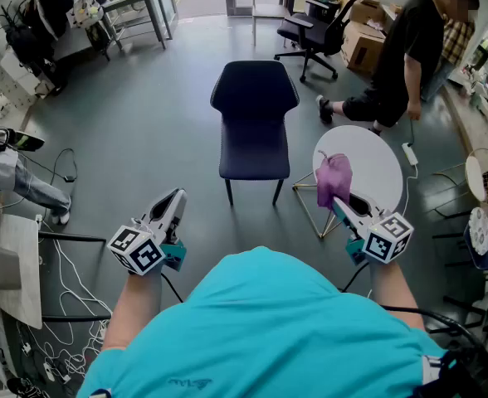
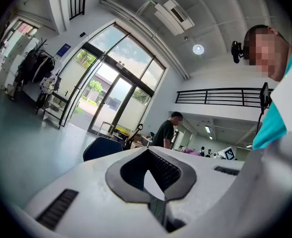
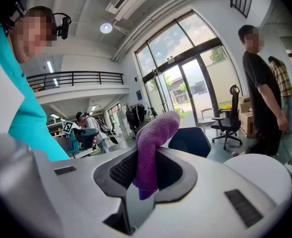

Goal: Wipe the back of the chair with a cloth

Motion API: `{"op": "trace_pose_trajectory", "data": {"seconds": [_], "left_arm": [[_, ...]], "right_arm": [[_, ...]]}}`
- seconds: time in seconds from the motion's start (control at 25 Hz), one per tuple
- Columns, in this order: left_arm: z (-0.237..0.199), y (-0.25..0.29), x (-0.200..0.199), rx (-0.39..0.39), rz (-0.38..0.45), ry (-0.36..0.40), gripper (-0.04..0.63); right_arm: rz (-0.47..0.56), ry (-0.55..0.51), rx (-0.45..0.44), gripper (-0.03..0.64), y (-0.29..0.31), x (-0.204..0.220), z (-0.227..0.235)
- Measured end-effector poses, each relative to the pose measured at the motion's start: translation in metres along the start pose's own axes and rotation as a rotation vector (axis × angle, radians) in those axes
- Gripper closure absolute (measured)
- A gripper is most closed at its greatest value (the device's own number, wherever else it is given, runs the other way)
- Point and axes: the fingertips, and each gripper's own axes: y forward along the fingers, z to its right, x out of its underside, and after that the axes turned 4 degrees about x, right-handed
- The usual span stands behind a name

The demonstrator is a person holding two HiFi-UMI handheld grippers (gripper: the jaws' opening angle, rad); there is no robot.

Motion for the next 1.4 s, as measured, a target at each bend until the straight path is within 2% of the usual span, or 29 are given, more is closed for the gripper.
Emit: {"op": "trace_pose_trajectory", "data": {"seconds": [0.56,0.92,1.4], "left_arm": [[0.007,-0.002,0.003,0.001,-0.002,0.007,0.6],[0.012,0.003,0.007,-0.001,-0.011,0.014,0.6],[0.075,0.079,0.024,0.024,-0.039,0.044,0.6]], "right_arm": [[0.008,-0.009,-0.001,0.534,-0.006,-0.002,0.001],[0.047,0.051,-0.027,0.529,-0.012,-0.004,0.006],[0.063,0.046,-0.034,0.529,-0.072,-0.01,0.08]]}}
